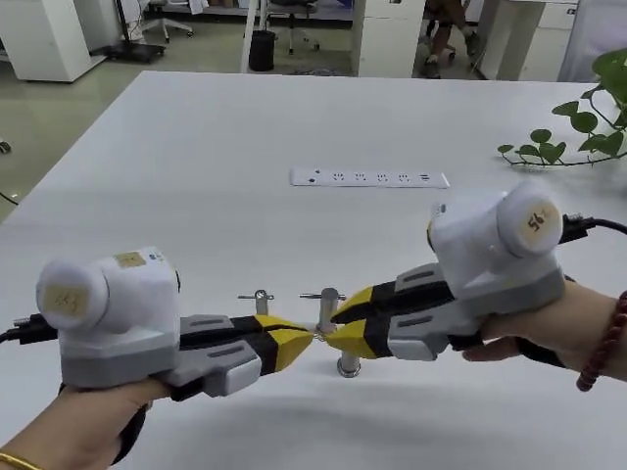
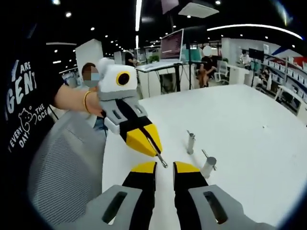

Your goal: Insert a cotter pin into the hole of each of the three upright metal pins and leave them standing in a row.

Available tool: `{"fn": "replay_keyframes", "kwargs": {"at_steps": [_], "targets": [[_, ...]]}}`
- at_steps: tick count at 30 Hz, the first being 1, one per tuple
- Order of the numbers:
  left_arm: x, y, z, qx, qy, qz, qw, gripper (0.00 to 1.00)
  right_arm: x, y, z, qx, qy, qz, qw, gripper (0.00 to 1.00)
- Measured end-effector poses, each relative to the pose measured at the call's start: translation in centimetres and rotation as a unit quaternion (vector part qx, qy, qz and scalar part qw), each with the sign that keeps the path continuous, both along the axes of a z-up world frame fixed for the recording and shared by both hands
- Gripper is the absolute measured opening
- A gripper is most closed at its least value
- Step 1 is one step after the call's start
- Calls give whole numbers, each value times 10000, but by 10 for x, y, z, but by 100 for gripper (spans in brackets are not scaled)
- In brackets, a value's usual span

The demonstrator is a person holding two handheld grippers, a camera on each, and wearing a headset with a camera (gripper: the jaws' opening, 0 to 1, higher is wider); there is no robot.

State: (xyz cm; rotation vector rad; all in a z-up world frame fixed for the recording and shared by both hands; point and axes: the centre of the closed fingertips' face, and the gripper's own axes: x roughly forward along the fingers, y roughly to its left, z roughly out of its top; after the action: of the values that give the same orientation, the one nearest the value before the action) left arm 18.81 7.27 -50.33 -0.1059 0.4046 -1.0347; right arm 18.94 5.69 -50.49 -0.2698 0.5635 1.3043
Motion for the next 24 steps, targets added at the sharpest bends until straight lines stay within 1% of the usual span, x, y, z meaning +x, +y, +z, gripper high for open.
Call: {"fn": "replay_keyframes", "kwargs": {"at_steps": [2, 3, 4, 6, 7, 11, 13, 16, 17, 20, 21, 23, 24], "targets": [[-2, -1, 1, -6, -46, -53, 10000, 0, -3, -1, 0, 97, 130, 34, 9999, 8], [0, -1, 3, -7, -211, -95, 9997, 0, -3, -1, 0, 127, 162, 46, 9998, 8], [-1, -2, 2, -14, -176, -135, 9998, 0, -5, -1, 0, 166, 238, 48, 9996, 9], [-3, -3, 3, -47, -211, -195, 9996, 0, -9, -1, -1, 239, 384, 55, 9990, 9], [-3, -4, 4, -65, -266, -237, 9993, 0, -11, -1, -2, 270, 425, 75, 9987, 9], [-7, -6, 7, -108, -326, -359, 9988, 0, -19, 0, -1, 382, 560, 167, 9976, 9], [-9, -7, 9, -165, -377, -443, 9982, 0, -20, -2, -2, 418, 614, 214, 9970, 9], [-12, -8, 11, -237, -361, -512, 9978, 0, -24, -2, -3, 431, 648, 284, 9966, 9], [-14, -9, 12, -309, -249, -529, 9978, 0, -26, -2, -3, 426, 628, 308, 9966, 9], [-14, -10, 12, -337, -260, -554, 9976, 0, -29, -1, -4, 421, 656, 334, 9964, 9], [-16, -11, 12, -348, -229, -592, 9974, 0, -30, 0, -4, 430, 651, 347, 9963, 8], [-18, -13, 13, -376, -216, -642, 9970, 0, -31, 1, -3, 450, 659, 375, 9961, 8], [-20, -14, 13, -427, -166, -670, 9967, 0, -32, 1, -3, 460, 671, 392, 9959, 7]]}}
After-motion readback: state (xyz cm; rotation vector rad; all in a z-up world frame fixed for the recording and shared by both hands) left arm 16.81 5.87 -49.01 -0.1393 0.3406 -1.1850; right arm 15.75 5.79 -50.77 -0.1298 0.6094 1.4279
